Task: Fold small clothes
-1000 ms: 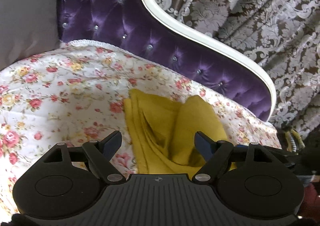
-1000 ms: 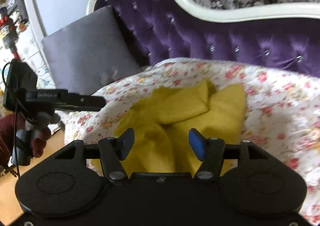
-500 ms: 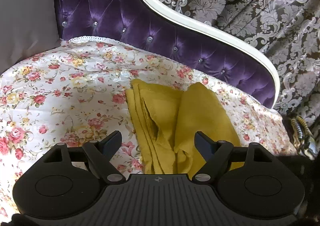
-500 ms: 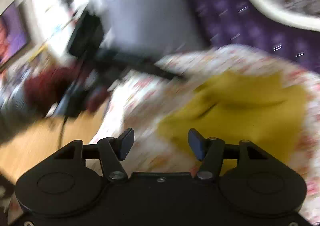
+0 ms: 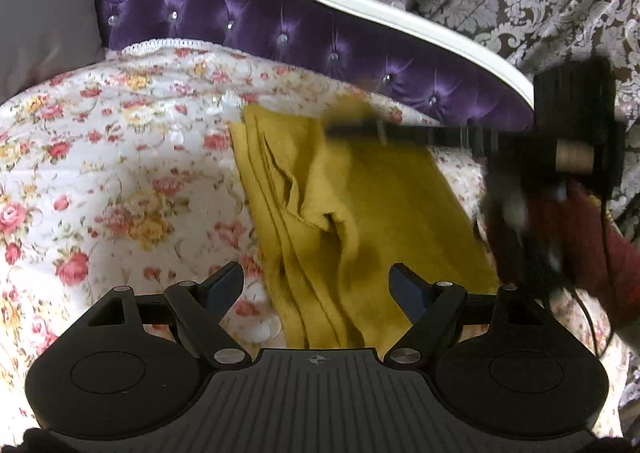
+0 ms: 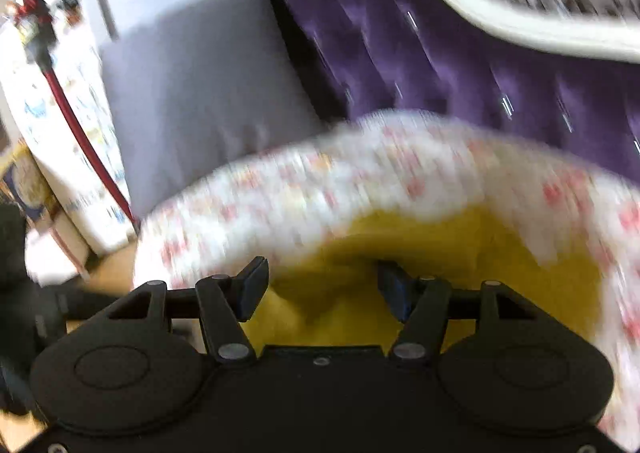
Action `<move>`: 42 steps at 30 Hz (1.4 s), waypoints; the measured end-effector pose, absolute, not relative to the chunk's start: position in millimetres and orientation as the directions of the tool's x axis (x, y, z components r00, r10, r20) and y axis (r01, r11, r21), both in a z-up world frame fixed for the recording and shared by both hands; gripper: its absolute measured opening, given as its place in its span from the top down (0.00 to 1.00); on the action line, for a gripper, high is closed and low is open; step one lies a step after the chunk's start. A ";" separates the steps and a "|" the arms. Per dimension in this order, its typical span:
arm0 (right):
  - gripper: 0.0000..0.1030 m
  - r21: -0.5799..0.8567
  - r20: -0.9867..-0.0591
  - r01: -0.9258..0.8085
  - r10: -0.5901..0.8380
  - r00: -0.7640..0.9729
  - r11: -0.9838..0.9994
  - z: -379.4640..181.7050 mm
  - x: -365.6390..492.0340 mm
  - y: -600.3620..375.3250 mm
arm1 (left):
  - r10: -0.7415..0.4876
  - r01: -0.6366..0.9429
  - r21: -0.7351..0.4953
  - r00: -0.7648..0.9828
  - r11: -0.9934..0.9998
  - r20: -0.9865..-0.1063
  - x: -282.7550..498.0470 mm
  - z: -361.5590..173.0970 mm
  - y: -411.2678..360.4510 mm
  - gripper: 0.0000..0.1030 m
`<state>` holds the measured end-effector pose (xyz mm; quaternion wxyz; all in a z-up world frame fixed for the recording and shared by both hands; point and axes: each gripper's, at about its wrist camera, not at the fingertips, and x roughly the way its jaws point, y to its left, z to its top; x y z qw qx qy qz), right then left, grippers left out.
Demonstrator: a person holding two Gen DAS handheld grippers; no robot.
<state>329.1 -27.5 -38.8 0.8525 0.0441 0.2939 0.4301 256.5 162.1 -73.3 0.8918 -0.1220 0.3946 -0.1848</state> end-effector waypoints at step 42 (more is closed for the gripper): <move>0.91 -0.058 -0.456 -0.752 0.652 0.605 0.657 -55.6 172.5 -33.4 | -0.387 0.245 -0.299 0.608 0.922 -0.693 347.9 -48.3 132.7 0.86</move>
